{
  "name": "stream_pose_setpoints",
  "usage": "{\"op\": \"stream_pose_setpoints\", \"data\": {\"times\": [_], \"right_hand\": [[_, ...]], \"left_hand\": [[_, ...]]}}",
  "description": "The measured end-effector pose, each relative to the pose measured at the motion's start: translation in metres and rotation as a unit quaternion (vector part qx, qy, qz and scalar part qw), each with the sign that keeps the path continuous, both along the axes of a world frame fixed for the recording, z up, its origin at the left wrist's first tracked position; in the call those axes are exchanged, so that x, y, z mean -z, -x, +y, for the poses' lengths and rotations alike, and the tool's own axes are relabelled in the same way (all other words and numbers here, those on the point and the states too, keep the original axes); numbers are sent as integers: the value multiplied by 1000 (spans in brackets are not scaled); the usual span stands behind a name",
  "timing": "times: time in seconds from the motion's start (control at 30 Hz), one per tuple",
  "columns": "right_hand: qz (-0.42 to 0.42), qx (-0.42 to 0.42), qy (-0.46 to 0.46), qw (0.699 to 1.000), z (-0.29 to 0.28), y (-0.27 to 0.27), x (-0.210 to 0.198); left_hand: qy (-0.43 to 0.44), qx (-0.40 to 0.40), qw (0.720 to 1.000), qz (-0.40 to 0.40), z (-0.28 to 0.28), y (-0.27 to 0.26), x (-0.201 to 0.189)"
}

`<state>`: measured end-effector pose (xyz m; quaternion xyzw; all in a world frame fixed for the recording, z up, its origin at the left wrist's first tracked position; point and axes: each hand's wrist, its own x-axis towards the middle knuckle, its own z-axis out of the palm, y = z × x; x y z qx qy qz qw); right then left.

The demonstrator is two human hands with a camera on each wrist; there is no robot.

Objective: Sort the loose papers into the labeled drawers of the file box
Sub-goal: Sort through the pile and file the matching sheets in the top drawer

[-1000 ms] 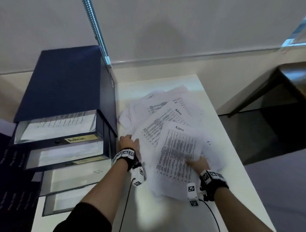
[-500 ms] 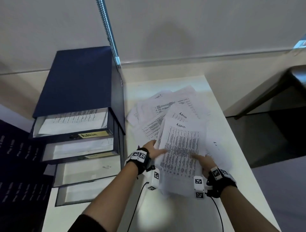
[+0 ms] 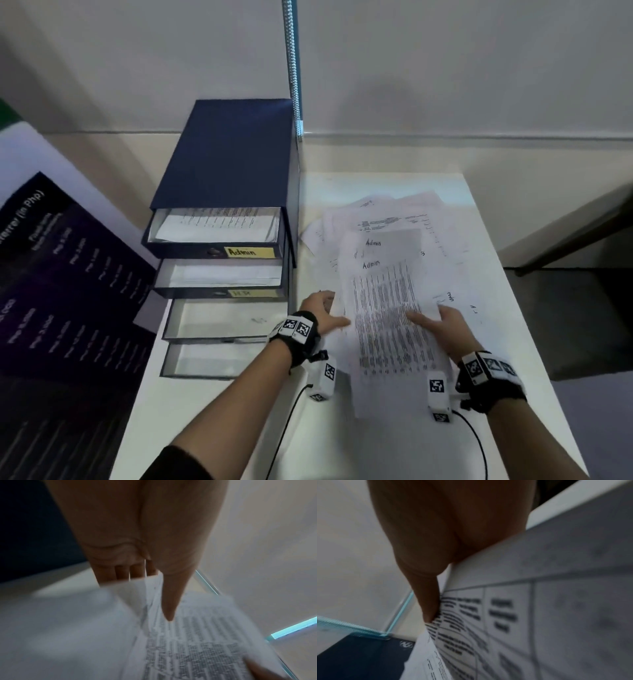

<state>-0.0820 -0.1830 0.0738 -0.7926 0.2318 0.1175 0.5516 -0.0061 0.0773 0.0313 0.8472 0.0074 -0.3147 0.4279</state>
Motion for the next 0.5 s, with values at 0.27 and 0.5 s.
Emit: {"op": "stream_pose_setpoints", "data": {"times": [0.27,0.5], "right_hand": [[-212,-29,37,976,35,-4,-131],[-326,-13,8,945,71,-30,-190]], "left_hand": [[213,-70,973,-52,37,15,-68],[303,-143,923,-189,84,13,-171]]}}
